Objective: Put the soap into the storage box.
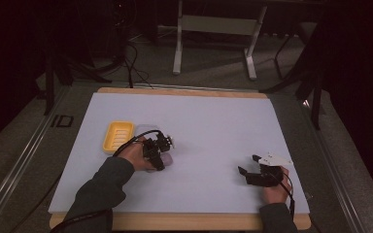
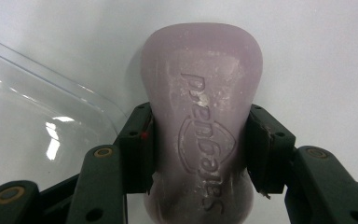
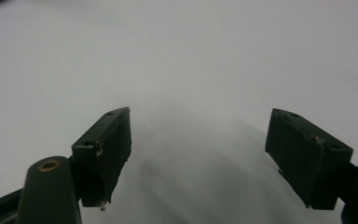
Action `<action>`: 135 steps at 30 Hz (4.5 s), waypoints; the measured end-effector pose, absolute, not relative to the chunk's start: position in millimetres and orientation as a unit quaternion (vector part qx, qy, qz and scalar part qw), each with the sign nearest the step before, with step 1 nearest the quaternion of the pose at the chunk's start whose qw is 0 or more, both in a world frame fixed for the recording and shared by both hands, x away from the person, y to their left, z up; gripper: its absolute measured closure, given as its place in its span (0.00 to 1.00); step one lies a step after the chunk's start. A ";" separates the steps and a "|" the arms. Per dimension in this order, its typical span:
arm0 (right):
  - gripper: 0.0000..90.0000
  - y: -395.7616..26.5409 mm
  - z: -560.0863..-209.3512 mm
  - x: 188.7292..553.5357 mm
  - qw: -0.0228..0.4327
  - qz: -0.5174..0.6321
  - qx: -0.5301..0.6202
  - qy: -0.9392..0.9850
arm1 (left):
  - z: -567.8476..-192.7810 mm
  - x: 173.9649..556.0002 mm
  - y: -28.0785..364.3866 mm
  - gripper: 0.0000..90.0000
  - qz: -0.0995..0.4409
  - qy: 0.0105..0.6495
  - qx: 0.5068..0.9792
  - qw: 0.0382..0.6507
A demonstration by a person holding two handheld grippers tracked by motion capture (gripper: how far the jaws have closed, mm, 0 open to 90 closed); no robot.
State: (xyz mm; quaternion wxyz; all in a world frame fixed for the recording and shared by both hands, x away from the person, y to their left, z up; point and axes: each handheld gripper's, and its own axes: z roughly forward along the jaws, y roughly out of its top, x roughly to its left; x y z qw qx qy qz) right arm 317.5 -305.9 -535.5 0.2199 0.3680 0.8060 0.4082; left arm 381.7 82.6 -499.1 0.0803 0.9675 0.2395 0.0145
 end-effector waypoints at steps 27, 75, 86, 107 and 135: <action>0.25 -306.2 -535.3 316.9 0.221 0.411 0.369 0.804 | -483.1 378.6 88.3 0.55 0.001 0.233 0.966 0.111; 0.24 -307.6 -535.1 316.5 0.223 0.416 0.367 0.801 | -453.0 388.5 126.1 0.55 0.021 0.331 0.933 0.138; 0.24 -308.1 -534.9 316.1 0.224 0.418 0.367 0.800 | -449.2 392.1 135.0 0.55 0.025 0.351 0.925 0.144; 0.24 -308.1 -534.9 316.0 0.224 0.418 0.368 0.800 | -433.3 403.3 155.0 0.55 0.046 0.389 0.907 0.153; 0.24 -308.4 -534.8 316.0 0.223 0.419 0.371 0.798 | -426.2 418.0 177.5 0.55 0.052 0.442 0.883 0.153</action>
